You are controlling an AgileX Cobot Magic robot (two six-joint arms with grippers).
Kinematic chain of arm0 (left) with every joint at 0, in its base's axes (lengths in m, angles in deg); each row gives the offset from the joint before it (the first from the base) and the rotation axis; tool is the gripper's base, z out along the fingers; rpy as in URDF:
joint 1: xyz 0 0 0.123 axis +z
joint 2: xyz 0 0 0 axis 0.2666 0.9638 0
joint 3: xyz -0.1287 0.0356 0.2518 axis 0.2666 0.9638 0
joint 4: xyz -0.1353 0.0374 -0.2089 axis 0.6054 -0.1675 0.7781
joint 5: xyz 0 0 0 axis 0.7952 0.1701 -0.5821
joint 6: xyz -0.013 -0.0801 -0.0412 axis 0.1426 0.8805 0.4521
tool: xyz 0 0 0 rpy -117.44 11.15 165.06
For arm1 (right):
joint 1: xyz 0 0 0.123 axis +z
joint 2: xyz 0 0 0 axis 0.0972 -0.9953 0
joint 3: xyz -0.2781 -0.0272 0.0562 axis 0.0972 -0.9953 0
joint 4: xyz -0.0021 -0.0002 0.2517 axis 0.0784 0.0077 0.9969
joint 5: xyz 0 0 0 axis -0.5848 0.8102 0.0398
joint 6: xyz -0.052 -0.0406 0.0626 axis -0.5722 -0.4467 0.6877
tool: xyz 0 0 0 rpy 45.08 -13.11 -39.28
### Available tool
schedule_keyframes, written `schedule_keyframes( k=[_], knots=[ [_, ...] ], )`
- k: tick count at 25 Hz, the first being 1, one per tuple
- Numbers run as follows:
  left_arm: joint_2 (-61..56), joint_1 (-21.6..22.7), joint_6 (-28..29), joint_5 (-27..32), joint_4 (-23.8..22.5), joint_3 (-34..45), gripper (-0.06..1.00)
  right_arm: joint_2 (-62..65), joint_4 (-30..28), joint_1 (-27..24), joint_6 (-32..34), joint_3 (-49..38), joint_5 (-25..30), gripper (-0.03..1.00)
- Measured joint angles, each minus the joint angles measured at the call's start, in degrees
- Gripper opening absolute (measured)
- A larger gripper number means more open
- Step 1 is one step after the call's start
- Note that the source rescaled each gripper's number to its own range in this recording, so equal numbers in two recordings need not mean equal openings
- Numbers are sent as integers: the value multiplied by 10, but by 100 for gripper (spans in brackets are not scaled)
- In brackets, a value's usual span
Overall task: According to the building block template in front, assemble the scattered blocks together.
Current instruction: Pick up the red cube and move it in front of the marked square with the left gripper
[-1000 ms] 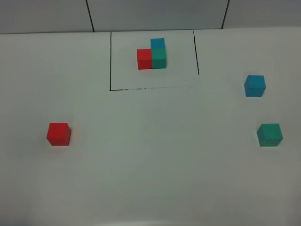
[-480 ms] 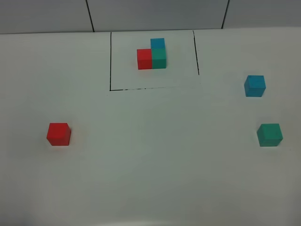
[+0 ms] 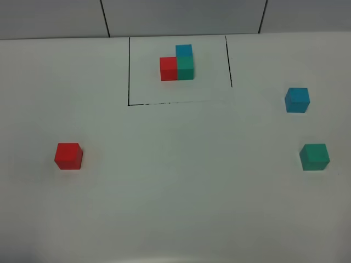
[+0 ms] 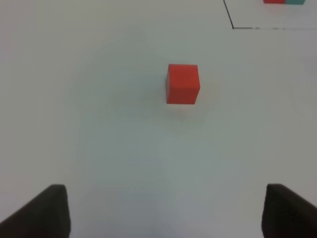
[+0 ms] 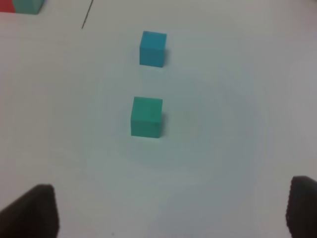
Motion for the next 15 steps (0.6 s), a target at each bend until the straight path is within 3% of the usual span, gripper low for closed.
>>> schedule_keyframes(
  k=[8, 15],
  knots=[
    [188, 0, -12, -78, -24, -30, 90, 0, 0, 0, 4, 0, 0, 83],
    [424, 0, -19, -92, -17, -116, 90, 0, 0, 0, 6, 0, 0, 82]
  ],
)
